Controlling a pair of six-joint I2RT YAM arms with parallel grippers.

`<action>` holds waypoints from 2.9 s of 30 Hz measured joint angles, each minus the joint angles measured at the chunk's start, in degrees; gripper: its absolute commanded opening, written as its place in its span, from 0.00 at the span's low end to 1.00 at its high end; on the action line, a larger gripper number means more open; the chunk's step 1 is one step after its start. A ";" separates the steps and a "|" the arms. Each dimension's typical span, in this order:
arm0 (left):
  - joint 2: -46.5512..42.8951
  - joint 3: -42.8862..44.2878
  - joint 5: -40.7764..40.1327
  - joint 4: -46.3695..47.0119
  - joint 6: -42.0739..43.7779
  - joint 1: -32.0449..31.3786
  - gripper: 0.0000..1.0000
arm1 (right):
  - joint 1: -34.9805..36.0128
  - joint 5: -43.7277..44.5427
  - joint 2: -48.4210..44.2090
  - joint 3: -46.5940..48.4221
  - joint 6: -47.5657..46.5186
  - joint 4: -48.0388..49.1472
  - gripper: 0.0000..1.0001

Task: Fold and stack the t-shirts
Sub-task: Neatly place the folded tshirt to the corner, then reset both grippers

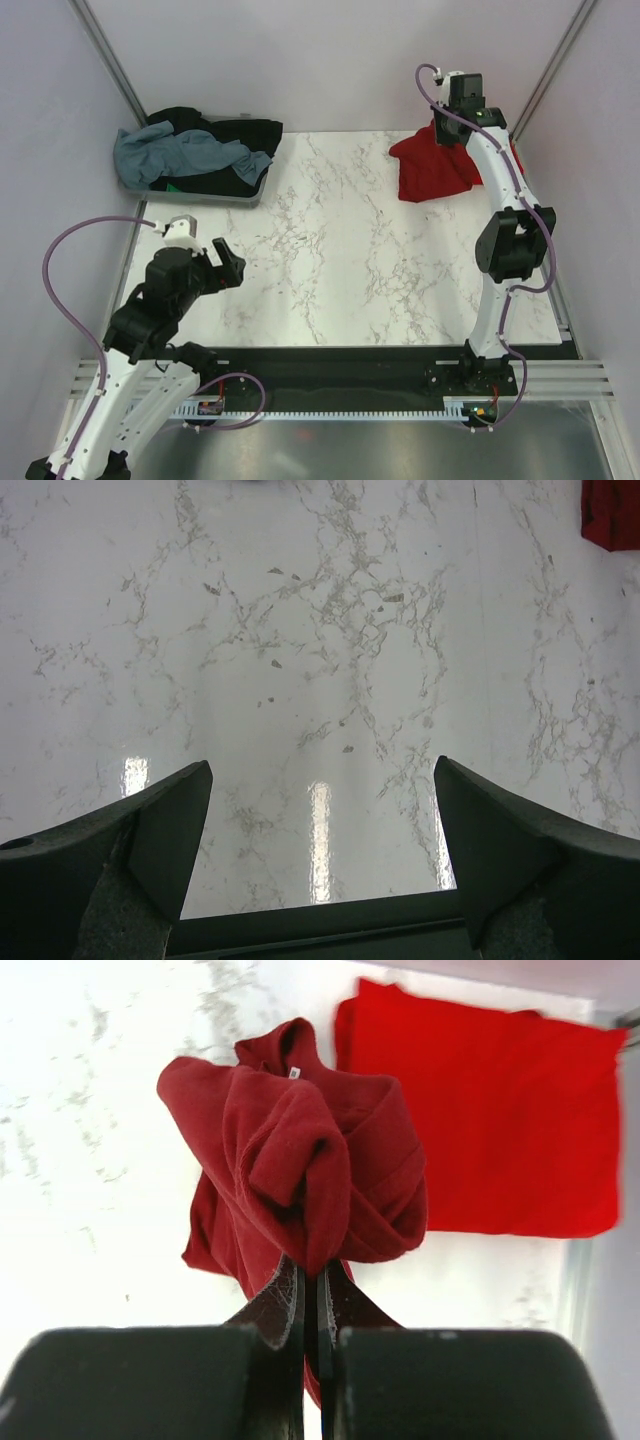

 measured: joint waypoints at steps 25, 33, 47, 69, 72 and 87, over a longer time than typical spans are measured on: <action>4.39 -0.11 -0.42 0.26 0.00 0.00 1.00 | -11.58 -8.70 6.97 15.52 -6.75 0.04 0.00; 5.49 -0.11 -0.42 0.42 0.00 0.00 1.00 | -12.61 -10.82 12.13 16.37 -6.64 0.26 0.00; 6.29 -0.11 -0.46 0.44 0.00 0.00 1.00 | -14.82 -6.40 19.45 17.09 -7.26 13.25 0.08; 4.50 -0.11 -1.68 0.42 -0.02 0.02 1.00 | -15.26 5.18 -0.96 -7.28 17.73 36.89 0.98; 4.46 -0.11 -1.68 0.42 -0.02 0.15 1.00 | -15.26 0.98 -11.21 -16.61 22.82 38.71 0.98; 2.08 -0.37 -1.99 0.44 -0.02 0.37 1.00 | 20.33 -18.32 -48.46 -71.60 39.43 36.98 0.98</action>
